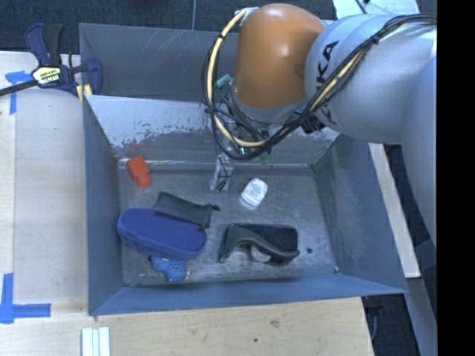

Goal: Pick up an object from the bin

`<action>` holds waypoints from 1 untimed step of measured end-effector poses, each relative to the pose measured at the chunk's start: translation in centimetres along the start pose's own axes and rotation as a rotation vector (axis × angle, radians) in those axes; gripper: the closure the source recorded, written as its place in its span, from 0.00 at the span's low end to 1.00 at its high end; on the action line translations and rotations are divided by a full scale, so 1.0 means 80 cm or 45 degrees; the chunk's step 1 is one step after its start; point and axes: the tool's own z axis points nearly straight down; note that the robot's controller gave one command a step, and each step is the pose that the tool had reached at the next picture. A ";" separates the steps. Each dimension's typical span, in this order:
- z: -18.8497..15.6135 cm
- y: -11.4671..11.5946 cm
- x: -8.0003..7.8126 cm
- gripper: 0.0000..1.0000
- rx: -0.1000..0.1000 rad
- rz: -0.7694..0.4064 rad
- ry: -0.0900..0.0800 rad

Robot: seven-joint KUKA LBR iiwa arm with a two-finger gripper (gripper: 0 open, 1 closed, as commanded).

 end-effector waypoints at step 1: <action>0.157 0.031 0.021 0.00 0.002 0.383 0.004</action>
Offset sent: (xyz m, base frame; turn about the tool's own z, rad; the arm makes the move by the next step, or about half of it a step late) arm -0.0159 0.0253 -0.1226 0.3018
